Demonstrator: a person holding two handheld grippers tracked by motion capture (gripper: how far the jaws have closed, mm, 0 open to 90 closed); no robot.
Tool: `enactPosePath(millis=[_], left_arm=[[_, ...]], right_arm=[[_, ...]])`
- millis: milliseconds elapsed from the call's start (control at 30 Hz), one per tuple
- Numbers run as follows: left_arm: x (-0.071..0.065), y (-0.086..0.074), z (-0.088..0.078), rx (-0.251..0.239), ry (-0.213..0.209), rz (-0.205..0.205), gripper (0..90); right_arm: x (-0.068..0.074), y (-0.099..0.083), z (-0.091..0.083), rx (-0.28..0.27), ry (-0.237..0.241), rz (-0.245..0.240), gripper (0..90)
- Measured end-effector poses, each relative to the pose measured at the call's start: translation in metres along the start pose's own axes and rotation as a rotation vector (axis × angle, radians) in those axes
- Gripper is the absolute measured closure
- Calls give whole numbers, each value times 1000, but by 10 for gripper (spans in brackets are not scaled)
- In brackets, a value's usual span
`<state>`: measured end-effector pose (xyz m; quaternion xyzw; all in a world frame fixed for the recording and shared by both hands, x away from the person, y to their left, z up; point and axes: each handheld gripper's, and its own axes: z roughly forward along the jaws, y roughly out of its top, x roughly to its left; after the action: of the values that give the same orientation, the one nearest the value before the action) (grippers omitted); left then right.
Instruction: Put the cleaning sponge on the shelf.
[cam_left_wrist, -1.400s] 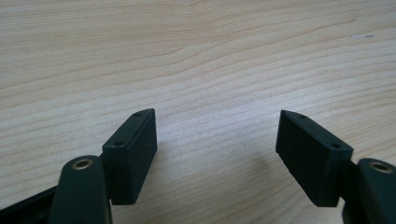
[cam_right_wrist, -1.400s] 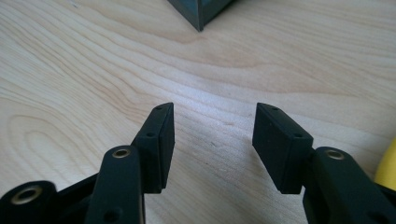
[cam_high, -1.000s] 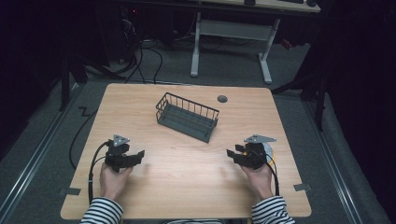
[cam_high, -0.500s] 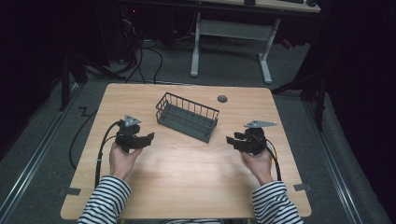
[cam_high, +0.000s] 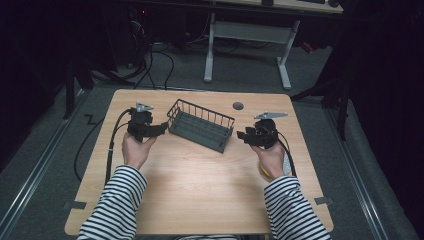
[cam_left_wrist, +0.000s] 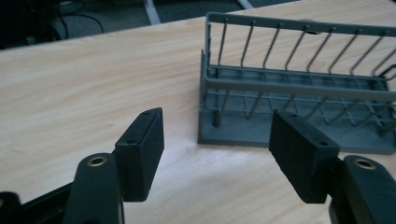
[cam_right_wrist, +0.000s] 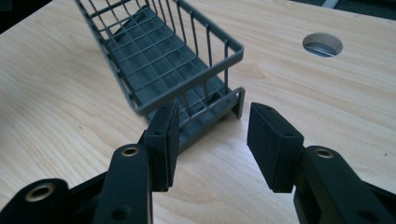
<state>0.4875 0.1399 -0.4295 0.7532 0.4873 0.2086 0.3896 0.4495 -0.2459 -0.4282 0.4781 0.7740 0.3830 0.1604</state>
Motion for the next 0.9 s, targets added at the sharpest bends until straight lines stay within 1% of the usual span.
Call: enactPosePath(millis=[67, 167, 233, 267, 300, 333, 367, 433, 467, 500, 600, 667, 767, 900], left_arm=[[2, 4, 6, 8, -3, -18, 360], [4, 10, 14, 11, -10, -30, 361], [4, 16, 19, 18, -8, -35, 362], [4, 19, 21, 14, -6, -36, 362], [4, 21, 21, 2, -15, -45, 373], [6, 22, 22, -5, -31, -65, 382], [6, 25, 24, 10, -32, -68, 384], [6, 30, 29, 22, -20, -60, 385], [7, 31, 30, 12, -21, -68, 388], [8, 33, 32, 3, -31, -89, 398], [8, 36, 39, 24, -9, -87, 401], [7, 38, 44, 33, 1, -75, 408], [6, 37, 50, 36, -4, -86, 433], [7, 33, 58, 69, -2, -83, 472]], right_arm=[[0, 6, 3, 5, -15, -18, 537], [-2, 14, 7, 18, -36, -24, 533], [-3, 20, 10, 18, -48, -21, 533], [-3, 23, 11, 17, -54, -25, 532], [-3, 27, 12, 14, -59, -24, 532], [-4, 29, 13, 8, -60, -23, 532], [-4, 32, 14, 8, -64, -21, 531], [-5, 37, 18, 14, -74, -25, 531], [-5, 39, 21, 19, -78, -28, 531], [-5, 40, 23, 22, -81, -23, 530], [-5, 45, 30, 30, -88, -15, 528], [-6, 47, 36, 40, -98, -11, 526], [-6, 49, 42, 46, -101, -10, 525], [-7, 49, 49, 60, -106, 0, 525]])
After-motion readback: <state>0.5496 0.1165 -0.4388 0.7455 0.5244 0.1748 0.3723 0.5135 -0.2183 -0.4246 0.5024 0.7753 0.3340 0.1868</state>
